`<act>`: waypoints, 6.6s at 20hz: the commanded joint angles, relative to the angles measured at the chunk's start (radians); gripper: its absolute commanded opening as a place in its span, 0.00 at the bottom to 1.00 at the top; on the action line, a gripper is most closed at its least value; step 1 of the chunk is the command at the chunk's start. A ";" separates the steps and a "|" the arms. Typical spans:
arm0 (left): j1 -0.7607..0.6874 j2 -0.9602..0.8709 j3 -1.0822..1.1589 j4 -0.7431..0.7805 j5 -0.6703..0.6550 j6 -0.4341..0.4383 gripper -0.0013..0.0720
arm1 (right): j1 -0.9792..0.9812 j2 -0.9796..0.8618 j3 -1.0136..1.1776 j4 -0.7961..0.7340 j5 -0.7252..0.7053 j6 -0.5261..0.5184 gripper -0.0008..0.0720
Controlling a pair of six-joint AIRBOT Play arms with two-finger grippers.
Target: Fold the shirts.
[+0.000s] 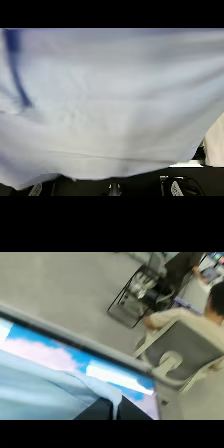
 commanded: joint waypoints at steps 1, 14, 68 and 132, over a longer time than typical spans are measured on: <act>-0.001 -0.136 -0.040 0.029 -0.284 -0.002 0.06 | 0.000 -0.193 -0.003 -0.024 0.296 0.025 0.04; -0.095 -0.746 -0.519 -0.062 0.181 0.174 0.07 | 0.207 -0.910 -0.132 -0.109 -0.291 0.144 0.04; -0.106 -0.384 -1.285 0.048 -0.158 0.130 0.22 | -0.011 -0.640 -0.840 -0.029 0.238 -0.002 0.71; -0.290 -0.739 -0.344 0.014 -0.133 0.070 0.65 | 0.047 -1.193 -0.192 0.291 0.090 0.060 0.85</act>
